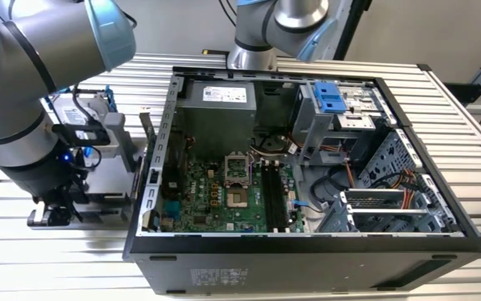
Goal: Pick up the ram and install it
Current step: 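Pick up the ram and move it above insertion slot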
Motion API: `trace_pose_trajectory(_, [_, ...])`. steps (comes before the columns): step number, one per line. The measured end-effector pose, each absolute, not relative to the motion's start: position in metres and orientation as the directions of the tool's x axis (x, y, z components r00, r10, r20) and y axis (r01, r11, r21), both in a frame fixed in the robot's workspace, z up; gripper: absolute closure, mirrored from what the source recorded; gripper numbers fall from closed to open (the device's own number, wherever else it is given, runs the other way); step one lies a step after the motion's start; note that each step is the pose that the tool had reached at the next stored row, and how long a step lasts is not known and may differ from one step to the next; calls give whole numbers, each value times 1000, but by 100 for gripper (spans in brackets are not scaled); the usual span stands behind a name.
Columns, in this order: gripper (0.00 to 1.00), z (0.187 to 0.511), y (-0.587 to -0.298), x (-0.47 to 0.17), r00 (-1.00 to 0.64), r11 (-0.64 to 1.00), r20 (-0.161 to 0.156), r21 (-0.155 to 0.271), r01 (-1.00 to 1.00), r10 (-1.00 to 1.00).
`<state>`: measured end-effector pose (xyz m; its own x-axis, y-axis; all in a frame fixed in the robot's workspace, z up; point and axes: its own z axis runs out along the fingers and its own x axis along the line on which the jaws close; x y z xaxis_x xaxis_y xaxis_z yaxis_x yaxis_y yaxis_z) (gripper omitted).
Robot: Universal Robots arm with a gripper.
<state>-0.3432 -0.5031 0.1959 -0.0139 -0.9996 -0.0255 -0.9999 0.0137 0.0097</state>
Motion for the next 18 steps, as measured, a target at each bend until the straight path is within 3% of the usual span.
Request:
trace_pose_trajectory(15, [0,195,-506,-343,-6,6,-25,10,-1000,-1000])
trace_pose_trajectory(16, [100,195,-506,-343,-6,6,-25,10,-1000,-1000])
trace_pose_trajectory(18, [100,195,-506,-343,-6,6,-25,10,-1000,-1000])
